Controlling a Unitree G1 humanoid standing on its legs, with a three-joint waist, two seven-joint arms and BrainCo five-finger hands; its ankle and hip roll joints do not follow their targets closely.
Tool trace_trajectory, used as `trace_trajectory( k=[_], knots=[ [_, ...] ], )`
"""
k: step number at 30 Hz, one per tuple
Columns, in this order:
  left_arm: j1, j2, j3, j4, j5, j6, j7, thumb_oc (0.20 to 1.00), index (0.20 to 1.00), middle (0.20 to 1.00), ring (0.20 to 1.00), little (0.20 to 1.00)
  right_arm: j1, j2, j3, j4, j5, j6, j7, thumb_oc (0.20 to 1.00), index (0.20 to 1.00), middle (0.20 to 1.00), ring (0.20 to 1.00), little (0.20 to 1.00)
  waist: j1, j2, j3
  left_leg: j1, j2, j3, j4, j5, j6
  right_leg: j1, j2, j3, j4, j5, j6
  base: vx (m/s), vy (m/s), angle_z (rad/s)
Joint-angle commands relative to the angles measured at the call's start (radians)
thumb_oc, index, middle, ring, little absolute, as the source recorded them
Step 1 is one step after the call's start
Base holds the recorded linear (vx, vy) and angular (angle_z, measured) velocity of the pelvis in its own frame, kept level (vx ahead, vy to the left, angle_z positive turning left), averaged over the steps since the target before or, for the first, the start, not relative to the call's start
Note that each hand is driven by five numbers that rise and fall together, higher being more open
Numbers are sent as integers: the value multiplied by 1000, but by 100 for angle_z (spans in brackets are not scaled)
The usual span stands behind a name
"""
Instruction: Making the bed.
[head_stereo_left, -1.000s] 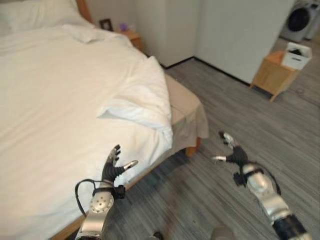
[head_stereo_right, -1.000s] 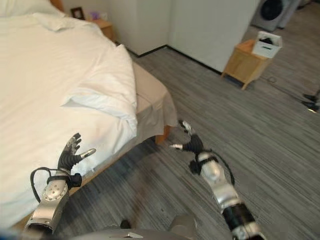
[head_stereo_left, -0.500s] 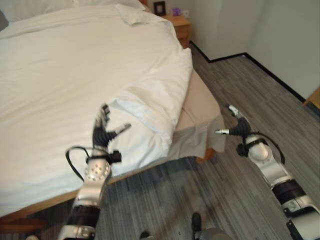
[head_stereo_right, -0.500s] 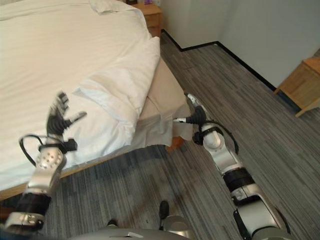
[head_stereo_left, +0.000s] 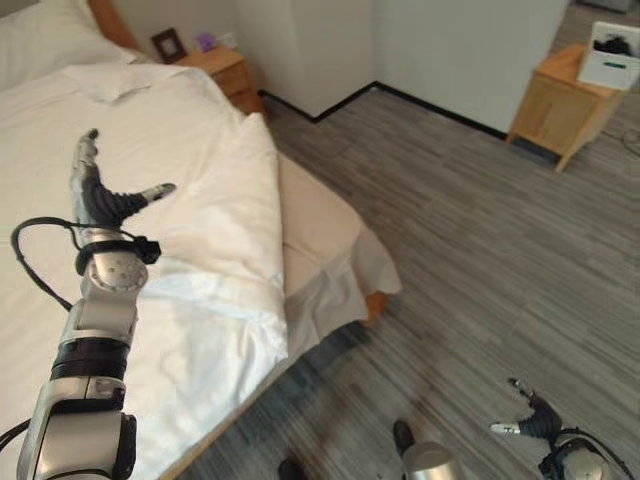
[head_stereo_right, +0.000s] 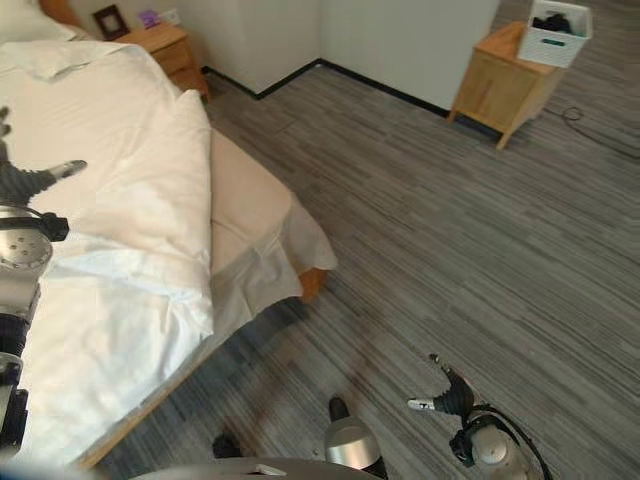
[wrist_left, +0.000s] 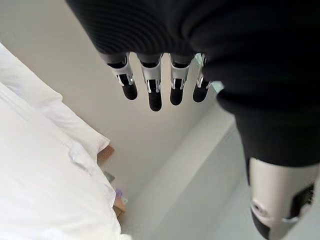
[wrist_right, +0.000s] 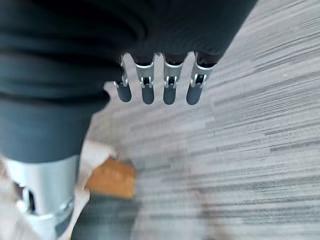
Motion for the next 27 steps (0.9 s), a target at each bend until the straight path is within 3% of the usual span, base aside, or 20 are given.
trace_trajectory(
  k=[1,2,4,5,6,9,12,18,27],
  knots=[
    [-36,54,48,15,67,27,26,1000,1000,1000,1000,1000,-45,14,57,-37,-44,-39,-20,1000,1000,1000,1000,1000,-11,-56,-22,25,-29,28,40,15,19,-27,-121,-99,216,-24,118,-30,-35,-89],
    [-65,71,44,62,78,47,39,1000,1000,1000,1000,1000,-72,40,70,-15,-46,-30,-35,1000,1000,1000,1000,1000,-30,-76,16,44,-23,53,32,11,33,-180,-127,-54,345,26,145,-21,-117,-131],
    [-52,89,55,76,76,43,45,1000,1000,1000,1000,1000,-88,63,76,16,-35,-25,-49,1000,1000,1000,1000,1000,-24,-79,16,35,-5,73,30,4,18,-230,-178,-49,272,45,157,-14,-191,-96],
    [-52,90,55,76,76,43,44,1000,1000,1000,1000,1000,-89,63,76,18,-35,-25,-50,1000,1000,1000,1000,1000,-26,-80,14,36,-7,70,32,-1,18,-227,-181,-51,271,42,159,86,-213,-27],
    [-57,97,43,99,88,52,37,1000,1000,1000,1000,1000,-77,77,70,28,-24,-18,-49,1000,1000,1000,1000,1000,-44,-79,15,40,6,51,19,0,2,-259,-199,13,189,63,164,142,-187,-4],
    [-37,110,48,154,92,62,31,1000,1000,1000,1000,1000,-67,103,73,48,-8,-15,-55,1000,1000,1000,1000,1000,-33,-94,0,52,18,54,29,-2,-16,-228,-243,-44,85,106,187,152,-152,28],
    [-24,98,48,197,84,70,19,1000,1000,1000,1000,1000,-56,105,82,60,-14,-13,-55,1000,1000,1000,1000,1000,-23,-96,-2,47,22,37,29,4,-28,-199,-238,-64,53,111,186,49,-89,21],
    [51,70,95,190,88,81,28,1000,1000,1000,1000,1000,-99,93,102,91,-33,-9,-73,1000,1000,1000,1000,1000,-9,-66,18,6,50,12,24,42,-46,-197,-216,-98,36,117,175,10,-72,20],
    [111,94,147,310,48,83,25,1000,1000,1000,1000,1000,-168,77,146,118,-40,-6,-81,1000,1000,1000,1000,1000,-7,-29,61,-36,75,6,18,68,-58,-234,-189,-86,36,113,165,-11,-26,4]
  ],
)
